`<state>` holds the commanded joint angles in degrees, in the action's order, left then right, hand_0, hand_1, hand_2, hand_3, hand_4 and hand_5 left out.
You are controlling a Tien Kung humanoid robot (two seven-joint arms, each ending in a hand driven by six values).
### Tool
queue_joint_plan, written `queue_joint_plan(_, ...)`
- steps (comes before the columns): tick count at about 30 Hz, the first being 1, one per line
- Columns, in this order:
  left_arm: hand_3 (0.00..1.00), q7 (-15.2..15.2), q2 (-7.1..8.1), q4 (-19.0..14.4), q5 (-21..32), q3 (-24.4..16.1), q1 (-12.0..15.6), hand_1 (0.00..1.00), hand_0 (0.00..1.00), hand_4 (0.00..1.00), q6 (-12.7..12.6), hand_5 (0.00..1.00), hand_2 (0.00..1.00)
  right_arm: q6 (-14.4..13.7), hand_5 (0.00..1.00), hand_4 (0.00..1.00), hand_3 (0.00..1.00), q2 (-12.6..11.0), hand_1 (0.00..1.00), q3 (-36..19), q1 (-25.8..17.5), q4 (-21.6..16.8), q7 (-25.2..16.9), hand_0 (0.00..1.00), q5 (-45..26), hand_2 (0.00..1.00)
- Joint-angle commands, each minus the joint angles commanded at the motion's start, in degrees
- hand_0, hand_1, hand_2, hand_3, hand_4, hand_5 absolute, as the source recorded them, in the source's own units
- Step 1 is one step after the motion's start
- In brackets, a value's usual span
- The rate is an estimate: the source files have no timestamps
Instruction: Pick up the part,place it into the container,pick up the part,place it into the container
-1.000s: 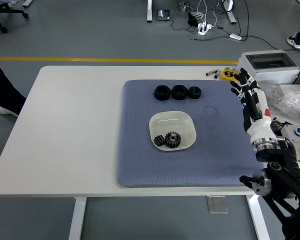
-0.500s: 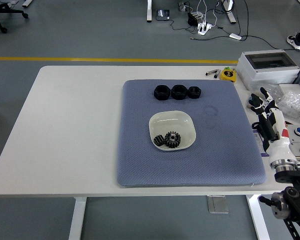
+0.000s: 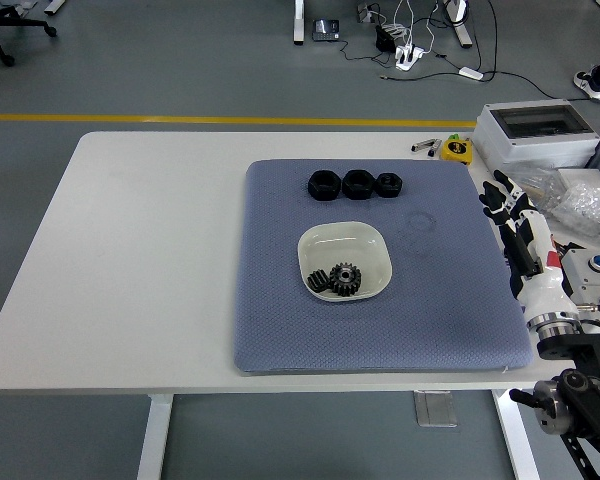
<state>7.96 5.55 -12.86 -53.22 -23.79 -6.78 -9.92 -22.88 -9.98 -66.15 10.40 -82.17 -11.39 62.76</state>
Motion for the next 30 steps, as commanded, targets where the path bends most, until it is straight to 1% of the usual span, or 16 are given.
queue_joint_plan(8, 0.645, 0.05, -0.11, 0.07, -0.06, -0.18, 0.22, 0.702, 0.689, 0.666, 0.07, 0.665, 0.737, 0.72, 0.838, 0.998, 0.905, 0.06, 0.867, -0.21, -0.39, 0.0, 0.16, 0.926, -0.12, 0.887)
queue_joint_plan(22, 0.644, -0.57, -0.16, 0.09, 2.21, 1.21, -0.4, 0.702, 0.688, 0.665, -0.18, 0.664, 0.737, 2.15, 0.85, 0.998, 0.892, 0.16, 0.862, -0.14, -0.39, 0.03, 1.05, 0.923, 1.09, 0.883)
queue_joint_plan(30, 0.644, -0.79, -0.26, 0.17, 2.85, 1.54, -0.62, 0.703, 0.689, 0.665, -0.37, 0.664, 0.737, 2.45, 0.851, 0.998, 0.891, 0.16, 0.863, -0.14, -0.32, 0.03, 1.25, 0.922, 1.47, 0.882)
